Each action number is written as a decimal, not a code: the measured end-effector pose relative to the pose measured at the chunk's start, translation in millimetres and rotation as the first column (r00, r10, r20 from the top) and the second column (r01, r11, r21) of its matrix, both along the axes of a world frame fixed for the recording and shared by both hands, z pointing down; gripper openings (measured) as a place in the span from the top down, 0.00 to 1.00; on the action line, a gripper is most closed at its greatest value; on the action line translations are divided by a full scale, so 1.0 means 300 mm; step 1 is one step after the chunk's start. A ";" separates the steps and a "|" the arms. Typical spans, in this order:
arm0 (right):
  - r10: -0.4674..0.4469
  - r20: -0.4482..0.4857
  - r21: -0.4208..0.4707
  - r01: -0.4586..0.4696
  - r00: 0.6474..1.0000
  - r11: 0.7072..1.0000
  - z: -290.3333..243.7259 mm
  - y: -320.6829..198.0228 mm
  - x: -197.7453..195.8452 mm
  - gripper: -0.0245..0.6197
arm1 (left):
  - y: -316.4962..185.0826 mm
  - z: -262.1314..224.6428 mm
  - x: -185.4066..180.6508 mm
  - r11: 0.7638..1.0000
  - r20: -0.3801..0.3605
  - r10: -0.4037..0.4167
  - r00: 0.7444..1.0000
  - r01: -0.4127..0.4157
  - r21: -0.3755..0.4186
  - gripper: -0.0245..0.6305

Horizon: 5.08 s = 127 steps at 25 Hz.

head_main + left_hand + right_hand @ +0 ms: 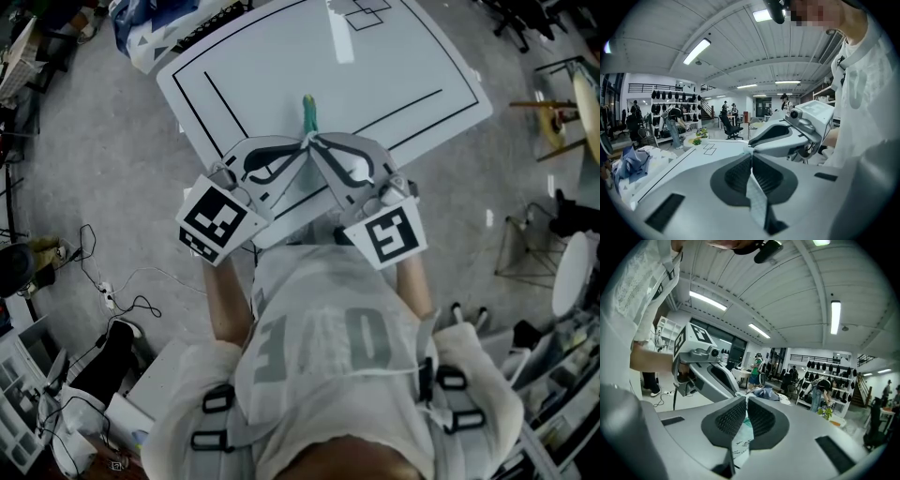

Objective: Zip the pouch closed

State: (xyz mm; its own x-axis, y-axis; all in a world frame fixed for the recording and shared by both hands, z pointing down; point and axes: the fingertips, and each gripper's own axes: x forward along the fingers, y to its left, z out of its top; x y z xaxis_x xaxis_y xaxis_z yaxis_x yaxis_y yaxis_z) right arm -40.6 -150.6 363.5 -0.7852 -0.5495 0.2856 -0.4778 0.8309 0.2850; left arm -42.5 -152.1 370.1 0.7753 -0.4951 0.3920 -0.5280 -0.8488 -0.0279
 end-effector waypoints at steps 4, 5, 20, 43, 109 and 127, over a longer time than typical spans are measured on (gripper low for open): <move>-0.002 0.039 -0.042 0.003 0.999 0.999 -0.003 -0.012 0.009 0.95 | 0.004 0.011 -0.003 1.000 0.003 -0.002 1.000 0.002 0.002 0.94; 0.000 0.038 -0.046 0.002 0.999 0.999 -0.001 -0.012 0.010 0.95 | 0.004 0.012 -0.004 1.000 0.005 -0.004 1.000 0.004 0.002 0.94; 0.061 0.079 -0.066 -0.056 0.995 0.996 0.030 -0.024 0.027 0.95 | 0.026 0.009 -0.009 1.000 0.070 0.020 0.997 -0.020 -0.001 0.95; 0.223 0.398 -0.287 -0.111 0.890 0.952 0.022 -0.086 0.130 0.95 | 0.029 0.016 0.040 0.991 -0.143 0.059 0.988 -0.075 -0.113 0.96; 0.473 0.294 -0.224 -0.421 0.830 0.879 0.085 -0.299 0.281 0.76 | -0.194 0.013 -0.274 0.714 -0.431 -0.656 0.620 0.695 -0.086 0.79; 0.505 0.303 -0.146 -0.484 0.808 0.863 0.056 -0.240 0.272 0.95 | -0.170 -0.082 -0.208 0.658 -0.356 -0.660 0.661 0.738 0.150 0.95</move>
